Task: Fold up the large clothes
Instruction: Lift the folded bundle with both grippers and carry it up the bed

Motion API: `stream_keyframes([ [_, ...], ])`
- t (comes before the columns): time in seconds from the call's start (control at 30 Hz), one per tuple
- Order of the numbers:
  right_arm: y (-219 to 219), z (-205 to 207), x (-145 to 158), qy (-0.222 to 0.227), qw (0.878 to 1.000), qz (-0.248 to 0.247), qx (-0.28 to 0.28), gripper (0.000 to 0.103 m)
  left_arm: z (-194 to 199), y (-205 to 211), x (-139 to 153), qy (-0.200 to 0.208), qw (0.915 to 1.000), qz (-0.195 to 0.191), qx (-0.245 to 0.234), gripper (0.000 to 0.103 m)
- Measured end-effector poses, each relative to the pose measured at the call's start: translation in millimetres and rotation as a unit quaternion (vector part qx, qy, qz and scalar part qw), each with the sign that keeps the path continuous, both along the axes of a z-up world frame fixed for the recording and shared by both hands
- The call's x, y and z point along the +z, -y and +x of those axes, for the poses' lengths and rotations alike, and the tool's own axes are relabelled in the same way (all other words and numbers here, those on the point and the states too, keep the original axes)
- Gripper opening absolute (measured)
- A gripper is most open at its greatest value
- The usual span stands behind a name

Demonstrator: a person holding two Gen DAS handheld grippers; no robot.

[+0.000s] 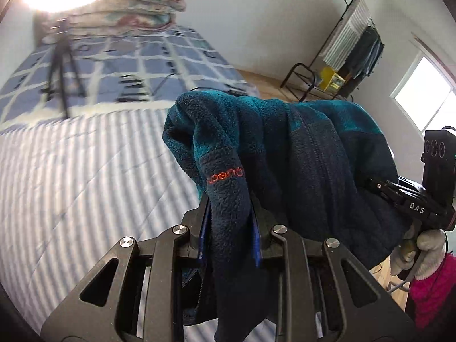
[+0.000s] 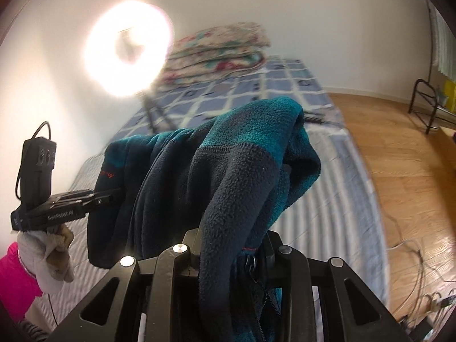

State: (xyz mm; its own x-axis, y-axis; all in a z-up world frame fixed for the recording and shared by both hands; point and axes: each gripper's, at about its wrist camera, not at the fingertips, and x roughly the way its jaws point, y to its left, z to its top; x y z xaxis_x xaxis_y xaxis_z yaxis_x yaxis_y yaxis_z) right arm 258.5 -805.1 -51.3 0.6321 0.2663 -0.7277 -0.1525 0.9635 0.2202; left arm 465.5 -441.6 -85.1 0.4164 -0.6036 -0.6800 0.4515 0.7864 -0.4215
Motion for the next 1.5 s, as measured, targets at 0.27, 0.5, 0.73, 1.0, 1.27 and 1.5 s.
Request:
stream_keyframes([
  [0.27, 35, 68, -6, 0.0, 0.998, -0.049, -0.036, 0.025, 69, 70, -25, -0.012, 0.9999, -0.01, -0.005, 0.023],
  [0.5, 58, 124, -11, 0.012, 0.997, -0.054, -0.049, 0.025, 115, 115, -29, 0.005, 1.0, -0.003, -0.002, 0.023],
  [0.73, 81, 165, -41, 0.011, 0.997, -0.051, -0.057, 0.025, 146, 147, -48, -0.004, 0.9999, -0.011, 0.006, 0.022],
  [1.0, 99, 184, -77, -0.011, 0.996, -0.064, -0.055, 0.025, 157, 156, -69, 0.004, 0.9999, 0.01, 0.009, 0.022],
  [1.27, 125, 191, -100, -0.034, 0.995, -0.049, -0.084, 0.032, 156, 154, -76, 0.028, 0.9981, 0.056, 0.002, 0.023],
  [1.5, 136, 188, -105, -0.046, 0.991, -0.077, -0.102, 0.041, 148, 156, -73, 0.045, 0.9965, 0.07, 0.003, 0.023],
])
